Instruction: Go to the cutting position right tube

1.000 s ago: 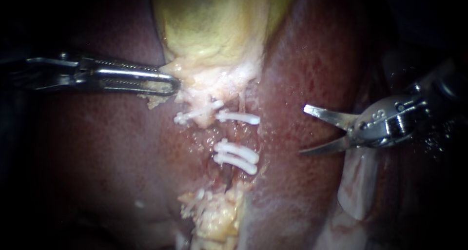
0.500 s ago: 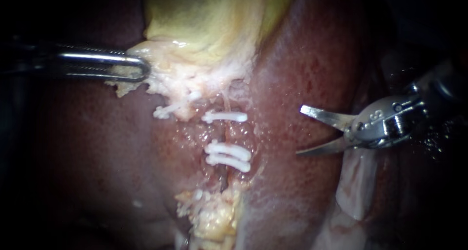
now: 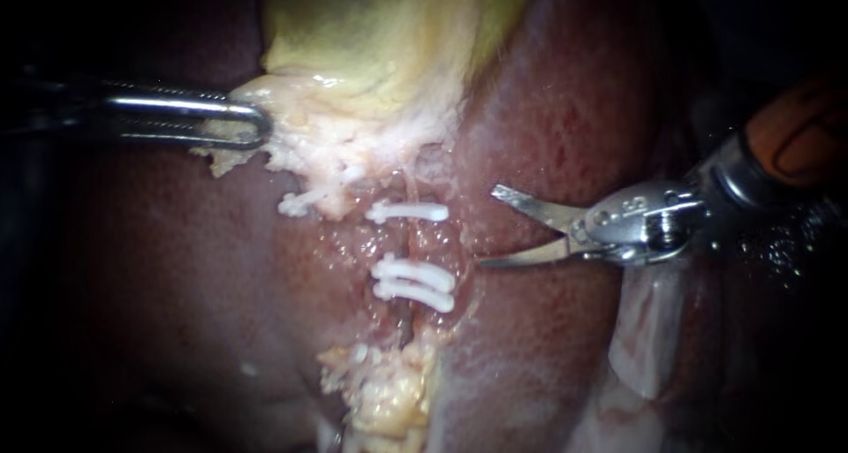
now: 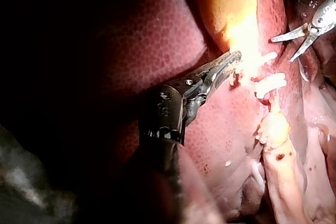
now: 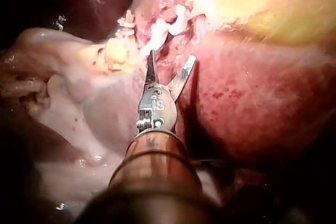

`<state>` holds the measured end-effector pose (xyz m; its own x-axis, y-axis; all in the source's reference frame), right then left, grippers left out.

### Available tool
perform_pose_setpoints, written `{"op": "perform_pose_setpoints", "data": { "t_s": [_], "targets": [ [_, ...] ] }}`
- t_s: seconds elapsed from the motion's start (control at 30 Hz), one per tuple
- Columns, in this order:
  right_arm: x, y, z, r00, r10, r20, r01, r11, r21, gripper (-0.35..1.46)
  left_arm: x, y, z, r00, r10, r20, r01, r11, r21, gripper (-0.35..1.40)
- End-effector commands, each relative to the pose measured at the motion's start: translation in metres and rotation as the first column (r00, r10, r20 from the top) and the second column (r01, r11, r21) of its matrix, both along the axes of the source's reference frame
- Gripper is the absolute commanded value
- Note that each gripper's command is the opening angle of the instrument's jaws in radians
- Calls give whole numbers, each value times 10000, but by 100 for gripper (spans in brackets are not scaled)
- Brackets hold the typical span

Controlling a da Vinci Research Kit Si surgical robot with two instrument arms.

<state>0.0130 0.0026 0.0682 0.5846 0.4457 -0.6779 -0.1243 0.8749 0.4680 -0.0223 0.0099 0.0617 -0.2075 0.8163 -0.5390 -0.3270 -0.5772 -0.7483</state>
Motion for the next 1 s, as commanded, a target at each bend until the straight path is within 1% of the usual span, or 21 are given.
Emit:
{"op": "perform_pose_setpoints", "data": {
  "t_s": [0.03, 0.17, 0.3, 0.37, 0.47, 0.57, 0.63, 0.7, 0.77, 0.8, 0.83, 0.9, 1.0],
  "targets": [
    [2, -1, 6, 9999, -112, -121, 114, 9997, 222, 145, 0, 0, 0, 10000, -1, 0, 1, 10000, 1, -35],
    [11, -9, 25, 9967, -557, -593, 619, 9923, 1071, 141, 0, 0, 0, 10000, -3, -1, 3, 10000, 1, -35],
    [26, -20, 39, 9930, -849, -824, 990, 9775, 1862, 140, -1, 0, 0, 10000, -5, -3, 5, 10000, 0, -35],
    [33, -22, 44, 9910, -986, -909, 1152, 9729, 2004, 138, -1, 0, 0, 10000, -5, -3, 5, 10000, -1, -35],
    [47, -22, 48, 9864, -1094, -1223, 1352, 9643, 2276, 135, -1, 0, 0, 10000, -5, -3, 5, 10000, -1, -35],
    [57, -20, 50, 9841, -799, -1589, 1199, 9579, 2610, 135, -1, 0, 0, 10000, -5, -3, 5, 10000, -1, -35],
    [62, -18, 51, 9813, -610, -1828, 1114, 9535, 2800, 135, 0, 0, 0, 10000, -5, -3, 5, 10000, -1, -35],
    [65, -17, 51, 9771, -509, -2065, 1126, 9476, 2991, 135, 0, 0, 0, 10000, -4, -3, 4, 10000, -1, -35],
    [69, -17, 52, 9720, -428, -2309, 1170, 9407, 3184, 136, 0, 0, 0, 10000, -5, -3, 5, 10000, -1, -35],
    [70, -17, 52, 9676, -435, -2488, 1241, 9399, 3182, 136, -1, 0, 0, 10000, -5, -3, 5, 10000, -1, -35],
    [71, -17, 51, 9612, -468, -2717, 1355, 9385, 3176, 136, -1, 0, 0, 10000, -5, -3, 5, 10000, -1, -35],
    [71, -17, 51, 9525, -534, -2997, 1536, 9343, 3216, 136, -1, 0, 0, 10000, -6, -4, 6, 10000, -1, -35],
    [72, -17, 51, 9366, -760, -3419, 1915, 9284, 3184, 136, -1, 0, 0, 10000, -7, -4, 7, 10000, -1, -35]
  ]
}}
